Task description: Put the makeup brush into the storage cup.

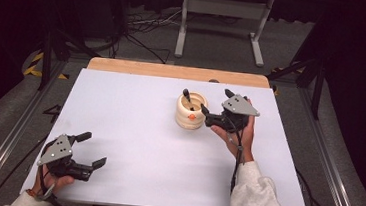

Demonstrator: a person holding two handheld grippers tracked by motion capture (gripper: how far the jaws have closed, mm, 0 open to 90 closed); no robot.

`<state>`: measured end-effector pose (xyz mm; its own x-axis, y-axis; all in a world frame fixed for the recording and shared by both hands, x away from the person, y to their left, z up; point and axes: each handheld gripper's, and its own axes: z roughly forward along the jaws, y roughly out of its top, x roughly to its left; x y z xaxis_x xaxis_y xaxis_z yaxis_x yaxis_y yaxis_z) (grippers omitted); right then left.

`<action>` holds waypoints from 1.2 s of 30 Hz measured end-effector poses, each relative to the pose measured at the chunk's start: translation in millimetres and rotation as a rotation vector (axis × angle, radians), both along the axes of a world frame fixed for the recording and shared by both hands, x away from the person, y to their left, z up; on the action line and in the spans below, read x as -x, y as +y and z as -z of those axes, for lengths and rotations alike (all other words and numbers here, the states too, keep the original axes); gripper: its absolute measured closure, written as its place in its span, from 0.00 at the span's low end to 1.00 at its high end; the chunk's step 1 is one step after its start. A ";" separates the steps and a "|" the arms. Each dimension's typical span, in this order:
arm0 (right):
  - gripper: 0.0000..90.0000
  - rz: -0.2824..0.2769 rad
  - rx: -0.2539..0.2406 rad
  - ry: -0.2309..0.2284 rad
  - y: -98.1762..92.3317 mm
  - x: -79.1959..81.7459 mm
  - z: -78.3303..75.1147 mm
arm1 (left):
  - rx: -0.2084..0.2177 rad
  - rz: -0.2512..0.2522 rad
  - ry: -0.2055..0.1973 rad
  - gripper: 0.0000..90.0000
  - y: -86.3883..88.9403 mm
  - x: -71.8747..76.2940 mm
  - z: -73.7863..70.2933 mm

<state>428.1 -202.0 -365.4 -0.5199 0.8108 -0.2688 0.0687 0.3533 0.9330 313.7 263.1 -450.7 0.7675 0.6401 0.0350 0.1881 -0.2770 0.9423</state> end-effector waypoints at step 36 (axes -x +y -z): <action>0.10 0.030 0.087 -0.040 -28.1 33.2 8.8 | -0.014 0.011 0.006 0.04 -2.9 0.2 1.0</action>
<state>394.8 -230.1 -374.2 -0.4832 0.7985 -0.3592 0.0437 0.4317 0.9009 313.5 260.2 -451.6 0.7747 0.6311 0.0393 0.1904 -0.2921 0.9373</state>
